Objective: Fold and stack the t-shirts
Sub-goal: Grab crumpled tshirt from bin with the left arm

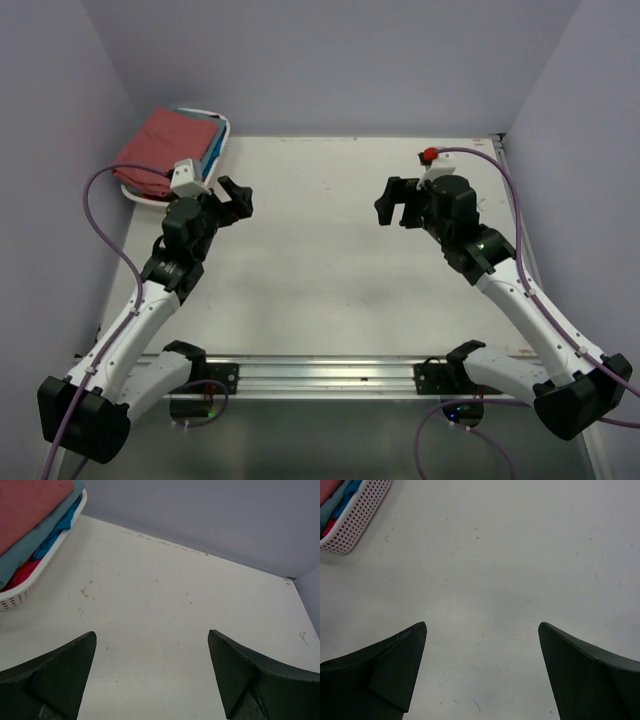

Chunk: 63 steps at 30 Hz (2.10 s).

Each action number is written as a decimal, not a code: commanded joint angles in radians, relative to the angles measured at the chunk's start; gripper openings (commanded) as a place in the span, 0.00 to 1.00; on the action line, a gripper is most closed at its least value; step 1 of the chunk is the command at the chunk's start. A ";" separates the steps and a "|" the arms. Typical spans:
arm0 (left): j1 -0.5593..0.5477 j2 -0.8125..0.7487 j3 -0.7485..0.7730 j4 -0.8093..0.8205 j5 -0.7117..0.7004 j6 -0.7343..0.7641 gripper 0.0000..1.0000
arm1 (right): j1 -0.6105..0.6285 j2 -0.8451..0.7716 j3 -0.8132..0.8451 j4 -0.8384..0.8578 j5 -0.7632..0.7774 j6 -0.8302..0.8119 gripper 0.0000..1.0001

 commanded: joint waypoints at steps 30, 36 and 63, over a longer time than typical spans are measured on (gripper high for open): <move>0.265 1.047 1.019 -0.281 -0.434 0.102 0.92 | 0.005 0.007 -0.104 0.049 -0.104 -0.009 0.99; 0.313 1.221 1.214 -0.442 -0.442 0.086 0.86 | 0.003 -0.020 -0.124 0.037 -0.084 -0.010 0.99; 0.338 0.944 0.975 -0.370 -0.318 0.056 0.00 | 0.005 0.000 -0.130 0.041 -0.082 0.010 0.99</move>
